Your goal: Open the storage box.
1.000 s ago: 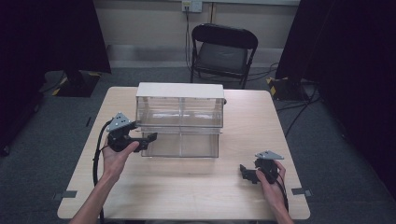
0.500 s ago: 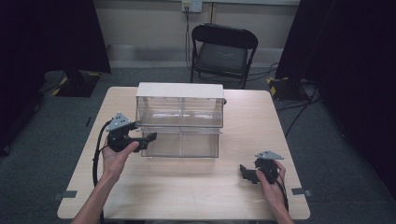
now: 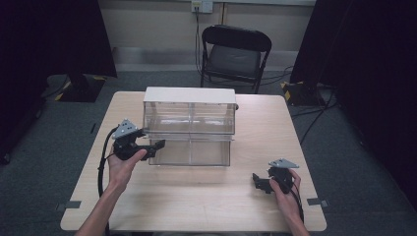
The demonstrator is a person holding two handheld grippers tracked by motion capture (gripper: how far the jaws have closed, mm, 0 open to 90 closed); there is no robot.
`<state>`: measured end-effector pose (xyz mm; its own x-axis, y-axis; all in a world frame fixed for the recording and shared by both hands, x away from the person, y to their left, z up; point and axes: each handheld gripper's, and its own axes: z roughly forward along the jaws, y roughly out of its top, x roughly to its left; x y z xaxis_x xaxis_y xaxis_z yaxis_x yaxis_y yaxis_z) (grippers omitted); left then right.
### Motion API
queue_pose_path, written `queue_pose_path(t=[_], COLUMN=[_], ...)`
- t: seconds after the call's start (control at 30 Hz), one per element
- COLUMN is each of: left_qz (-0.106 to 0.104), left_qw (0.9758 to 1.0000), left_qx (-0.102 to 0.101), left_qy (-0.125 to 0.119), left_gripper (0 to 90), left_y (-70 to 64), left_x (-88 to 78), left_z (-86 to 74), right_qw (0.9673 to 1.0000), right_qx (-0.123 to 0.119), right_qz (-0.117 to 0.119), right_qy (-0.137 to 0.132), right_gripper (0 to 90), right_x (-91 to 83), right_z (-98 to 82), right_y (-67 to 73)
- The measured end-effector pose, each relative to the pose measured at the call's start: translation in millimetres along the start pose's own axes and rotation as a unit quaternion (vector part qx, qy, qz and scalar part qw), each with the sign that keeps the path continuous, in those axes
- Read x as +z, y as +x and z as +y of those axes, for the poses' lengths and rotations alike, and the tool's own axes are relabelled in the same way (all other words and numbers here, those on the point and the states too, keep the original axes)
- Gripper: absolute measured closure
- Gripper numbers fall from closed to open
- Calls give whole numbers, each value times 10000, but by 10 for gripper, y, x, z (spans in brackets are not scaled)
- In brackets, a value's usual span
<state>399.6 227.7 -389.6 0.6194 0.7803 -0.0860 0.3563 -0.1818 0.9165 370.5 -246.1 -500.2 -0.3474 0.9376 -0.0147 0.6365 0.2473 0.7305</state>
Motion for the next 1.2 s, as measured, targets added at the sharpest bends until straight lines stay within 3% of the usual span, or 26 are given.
queue_pose_path(t=[1.2], left_qz=[-9], left_qw=[10000], left_qx=[-49], left_qy=[27], left_gripper=[183], left_y=[6], left_x=[9], left_z=[2], right_qw=[10000], right_qx=[-29], right_qz=[21], right_qy=[0], right_gripper=[104], right_x=[0], right_z=[0], right_y=[4])
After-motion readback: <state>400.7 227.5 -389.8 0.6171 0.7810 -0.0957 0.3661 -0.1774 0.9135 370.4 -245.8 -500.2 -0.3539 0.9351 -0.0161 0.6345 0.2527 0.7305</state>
